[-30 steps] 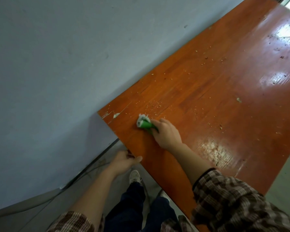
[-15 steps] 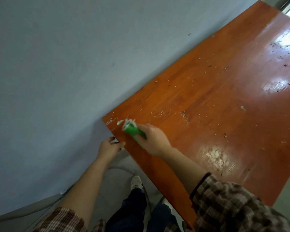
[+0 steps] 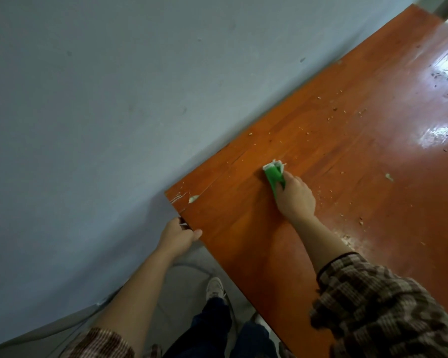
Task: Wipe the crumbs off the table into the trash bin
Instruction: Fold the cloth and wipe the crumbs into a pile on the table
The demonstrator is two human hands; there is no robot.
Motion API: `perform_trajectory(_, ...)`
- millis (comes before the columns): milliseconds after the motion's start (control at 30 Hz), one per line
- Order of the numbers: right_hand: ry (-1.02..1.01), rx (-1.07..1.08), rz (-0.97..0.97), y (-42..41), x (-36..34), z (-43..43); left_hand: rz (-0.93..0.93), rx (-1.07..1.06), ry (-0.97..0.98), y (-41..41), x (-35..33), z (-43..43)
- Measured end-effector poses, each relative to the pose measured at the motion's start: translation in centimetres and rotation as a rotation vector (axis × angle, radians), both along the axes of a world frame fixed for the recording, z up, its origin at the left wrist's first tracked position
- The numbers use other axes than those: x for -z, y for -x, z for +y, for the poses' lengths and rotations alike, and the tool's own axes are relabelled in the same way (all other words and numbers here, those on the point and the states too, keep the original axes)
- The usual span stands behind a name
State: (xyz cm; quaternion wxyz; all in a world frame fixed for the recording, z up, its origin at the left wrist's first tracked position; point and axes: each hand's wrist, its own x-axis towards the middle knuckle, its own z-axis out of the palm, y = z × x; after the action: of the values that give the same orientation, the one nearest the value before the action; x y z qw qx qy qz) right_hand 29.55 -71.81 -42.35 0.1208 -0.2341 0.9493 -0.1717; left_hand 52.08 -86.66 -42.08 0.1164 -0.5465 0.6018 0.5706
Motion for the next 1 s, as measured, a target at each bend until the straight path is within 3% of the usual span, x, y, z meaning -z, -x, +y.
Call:
perform_trajectory(100,0.143,-0.033,-0.062,-1.5,-1.4,-2.4,0.016,0.034,0.008,0.1,0.0,-0.9)
perform_trajectory(167,0.265,-0.15,-0.225,-4.2,-2.1,-5.2,0.027,0.08,0.009,0.2,-0.2,-1.5)
perform_trajectory(267,0.267,-0.313,-0.415,-9.0,-2.2,-9.2,0.02,0.128,0.037,0.3,0.0,-2.4)
perform_trajectory(467,0.132,-0.484,-0.181,-10.9,-0.1,-12.2,-0.012,0.177,0.08,0.2,0.7,-2.8)
perform_trajectory(633,0.17,-0.256,-0.072,-6.9,0.7,-10.9,-0.157,0.26,0.283,0.5,-0.5,-2.7)
perform_trajectory(900,-0.007,0.192,-0.036,2.5,0.3,-3.1,-0.182,0.677,0.417,3.6,-1.6,-2.8)
perform_trajectory(1000,0.095,0.236,-0.029,3.3,-0.5,-2.9,-0.135,0.678,0.495,5.0,-1.0,-2.3)
